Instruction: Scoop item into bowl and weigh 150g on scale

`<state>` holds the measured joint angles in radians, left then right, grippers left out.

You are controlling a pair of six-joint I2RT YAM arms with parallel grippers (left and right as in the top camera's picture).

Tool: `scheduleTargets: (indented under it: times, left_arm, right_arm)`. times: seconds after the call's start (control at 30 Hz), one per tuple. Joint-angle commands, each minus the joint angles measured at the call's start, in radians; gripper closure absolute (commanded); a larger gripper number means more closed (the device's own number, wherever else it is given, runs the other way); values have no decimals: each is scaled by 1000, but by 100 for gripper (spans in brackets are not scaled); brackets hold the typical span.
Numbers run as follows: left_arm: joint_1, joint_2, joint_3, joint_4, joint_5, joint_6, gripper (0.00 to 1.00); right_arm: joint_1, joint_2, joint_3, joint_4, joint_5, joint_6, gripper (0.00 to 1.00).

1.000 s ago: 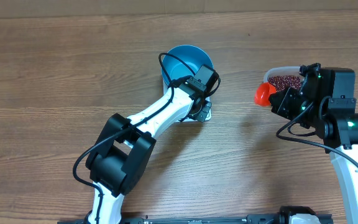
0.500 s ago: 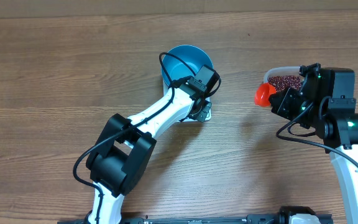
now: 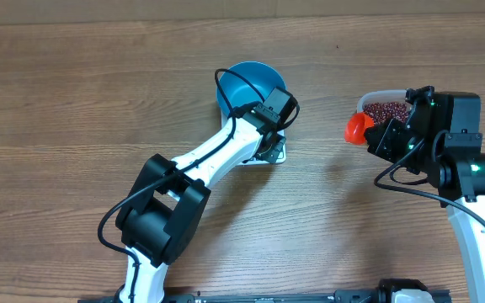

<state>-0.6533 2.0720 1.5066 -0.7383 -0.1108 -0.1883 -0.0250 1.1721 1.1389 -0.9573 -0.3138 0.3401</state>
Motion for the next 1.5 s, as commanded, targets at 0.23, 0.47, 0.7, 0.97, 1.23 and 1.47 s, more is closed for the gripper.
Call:
scheduleTargets:
  times: [0.23, 0.47, 0.7, 0.97, 1.23, 1.47]
  left_arm:
    - [-2, -32, 95, -48, -19, -18, 96]
    - [-2, -32, 60, -69, -19, -50, 96]
    - [-3, -32, -8, -5, -19, -64, 96]
    - [-4, -32, -53, 50, -19, -89, 96]
    - [-5, -32, -64, 63, -20, -89, 96]
    - [-5, -32, -64, 63, -32, -89, 96]
  right_arm:
    - [-4, 1, 31, 1, 6, -1, 96]
    - [-4, 1, 31, 0, 6, -1, 96]
    - [-4, 1, 31, 0, 6, -1, 96]
    - [-4, 1, 31, 0, 6, -1, 96]
    - [-4, 1, 31, 0, 6, -1, 96]
    - [-4, 1, 31, -1, 6, -1, 96]
